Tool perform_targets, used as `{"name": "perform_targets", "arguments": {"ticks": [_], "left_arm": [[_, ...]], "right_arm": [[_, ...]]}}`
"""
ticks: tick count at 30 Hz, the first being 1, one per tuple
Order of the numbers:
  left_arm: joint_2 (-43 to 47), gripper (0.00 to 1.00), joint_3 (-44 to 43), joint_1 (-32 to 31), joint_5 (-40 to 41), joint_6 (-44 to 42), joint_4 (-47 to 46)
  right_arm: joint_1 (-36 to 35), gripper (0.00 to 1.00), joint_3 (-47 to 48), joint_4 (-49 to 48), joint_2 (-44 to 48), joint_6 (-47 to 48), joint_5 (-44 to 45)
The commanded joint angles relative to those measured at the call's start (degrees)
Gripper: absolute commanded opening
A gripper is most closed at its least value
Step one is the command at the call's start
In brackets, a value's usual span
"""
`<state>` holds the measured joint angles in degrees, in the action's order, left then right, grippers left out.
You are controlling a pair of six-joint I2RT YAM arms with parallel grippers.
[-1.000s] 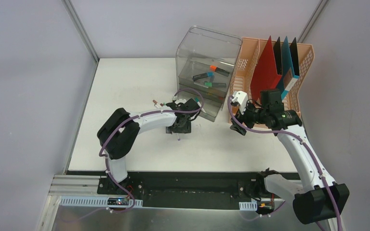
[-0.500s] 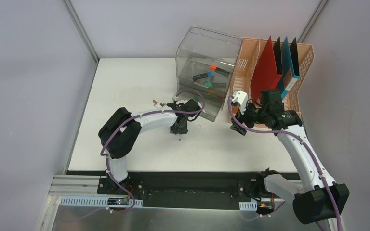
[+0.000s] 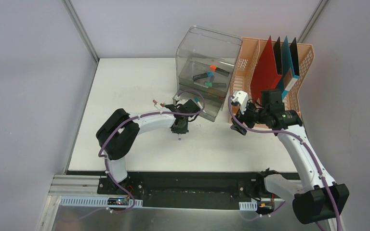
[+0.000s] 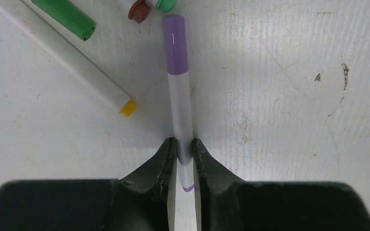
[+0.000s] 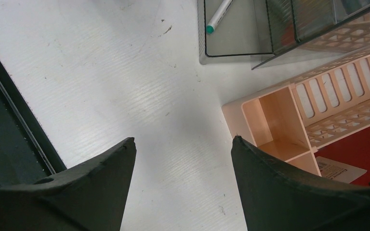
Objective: Organize the desk
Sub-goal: Pick up the stationery from the center of the board.
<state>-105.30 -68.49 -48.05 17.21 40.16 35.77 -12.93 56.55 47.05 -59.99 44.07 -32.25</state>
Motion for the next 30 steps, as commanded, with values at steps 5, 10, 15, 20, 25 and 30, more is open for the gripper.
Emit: {"name": "perform_targets", "arguments": {"ticks": [5, 10, 15, 20, 25, 30], "left_arm": [[7.3, 0.00, 6.9, -0.6, -4.5, -4.5, -7.5], [13.0, 0.00, 12.5, -0.6, -6.8, -6.1, -14.1], [20.0, 0.00, 18.8, -0.6, -10.3, -9.0, -22.8], [26.7, 0.00, 25.8, -0.6, -15.1, -12.8, -34.5], [32.2, 0.00, 30.6, -0.5, -16.8, -14.3, -43.9], [35.1, 0.00, 33.1, -0.2, -18.9, -14.3, -51.7]], "right_arm": [[0.6, 0.75, 0.3, -1.1, 0.7, 1.0, -1.6], [0.8, 0.75, 0.3, -1.1, 0.8, 1.0, -1.8], [0.9, 0.75, 0.4, -1.0, 0.9, 1.1, -2.0], [0.9, 0.75, 0.4, -1.0, 1.0, 1.1, -2.1], [1.1, 0.76, 0.4, -0.9, 1.2, 1.1, -2.2], [1.1, 0.76, 0.4, -0.9, 1.3, 1.2, -2.4]]}}
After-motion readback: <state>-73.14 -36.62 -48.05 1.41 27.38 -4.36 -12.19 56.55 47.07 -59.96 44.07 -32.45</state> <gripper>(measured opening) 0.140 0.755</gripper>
